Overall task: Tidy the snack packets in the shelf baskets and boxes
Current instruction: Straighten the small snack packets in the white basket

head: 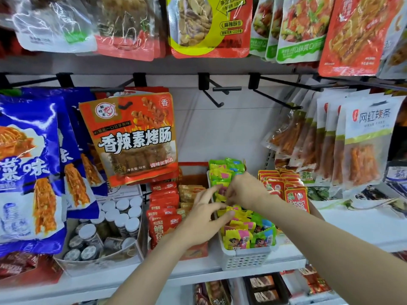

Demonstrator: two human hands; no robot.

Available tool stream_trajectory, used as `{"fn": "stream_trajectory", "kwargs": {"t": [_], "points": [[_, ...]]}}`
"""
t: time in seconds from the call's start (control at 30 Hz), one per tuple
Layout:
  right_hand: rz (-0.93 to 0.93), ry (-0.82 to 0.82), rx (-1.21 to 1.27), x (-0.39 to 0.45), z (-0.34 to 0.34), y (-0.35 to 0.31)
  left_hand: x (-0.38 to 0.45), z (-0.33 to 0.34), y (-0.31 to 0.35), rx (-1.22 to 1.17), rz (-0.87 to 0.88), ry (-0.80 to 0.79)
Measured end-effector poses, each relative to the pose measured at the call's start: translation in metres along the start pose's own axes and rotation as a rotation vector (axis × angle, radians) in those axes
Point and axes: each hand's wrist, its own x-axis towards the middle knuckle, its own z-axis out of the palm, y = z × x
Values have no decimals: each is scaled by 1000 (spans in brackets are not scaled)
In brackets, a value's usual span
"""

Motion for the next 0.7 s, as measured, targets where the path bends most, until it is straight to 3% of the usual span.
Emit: {"fn": "stream_trajectory", "kwargs": {"t": [0.1, 0.23, 0.37, 0.5, 0.7], "points": [[-15, -43, 81, 7, -10, 5, 2, -3, -2, -9, 9, -42], [72, 202, 123, 6, -25, 23, 3, -3, -3, -8, 12, -75], [29, 93, 28, 8, -10, 18, 0, -2, -7, 9, 12, -77], [42, 151, -28, 9, 1, 10, -2, -3, -5, 23, 0, -80], [-42, 293, 216, -9, -48, 16, 0, -3, 0, 6, -34, -79]]}}
